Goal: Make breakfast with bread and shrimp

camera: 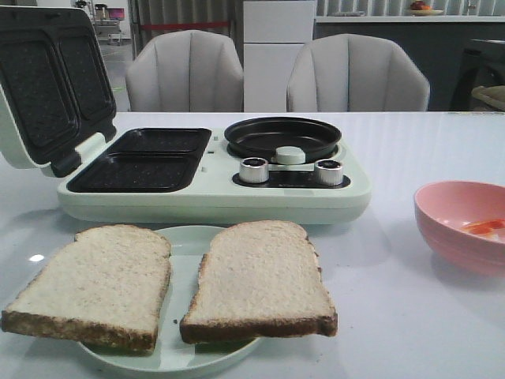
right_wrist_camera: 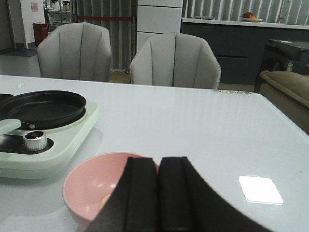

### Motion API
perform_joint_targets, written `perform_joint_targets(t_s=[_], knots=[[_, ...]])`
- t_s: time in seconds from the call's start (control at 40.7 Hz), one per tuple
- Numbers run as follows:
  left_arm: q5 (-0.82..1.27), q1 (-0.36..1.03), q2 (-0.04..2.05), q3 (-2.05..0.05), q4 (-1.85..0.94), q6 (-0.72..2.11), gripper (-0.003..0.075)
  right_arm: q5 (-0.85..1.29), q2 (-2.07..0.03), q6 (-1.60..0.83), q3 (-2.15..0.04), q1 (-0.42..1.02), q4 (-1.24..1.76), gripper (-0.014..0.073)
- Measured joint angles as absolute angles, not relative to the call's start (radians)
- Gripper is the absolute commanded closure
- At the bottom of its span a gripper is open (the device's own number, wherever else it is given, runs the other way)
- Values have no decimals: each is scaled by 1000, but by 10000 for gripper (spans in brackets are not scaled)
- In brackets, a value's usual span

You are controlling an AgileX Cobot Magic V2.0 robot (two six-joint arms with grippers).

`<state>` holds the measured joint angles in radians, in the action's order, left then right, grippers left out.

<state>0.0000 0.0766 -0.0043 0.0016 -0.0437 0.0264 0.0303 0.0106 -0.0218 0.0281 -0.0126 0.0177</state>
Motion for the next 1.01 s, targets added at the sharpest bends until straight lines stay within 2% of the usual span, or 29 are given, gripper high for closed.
perform_joint_targets(t_s=[0.859,1.006], knots=[[0,77,-4,2,-44,26,619,30,11,-22,28,-13,18,559],[-61,77,-4,2,-44,26,619,41,11,-22,18,-13,37,559]])
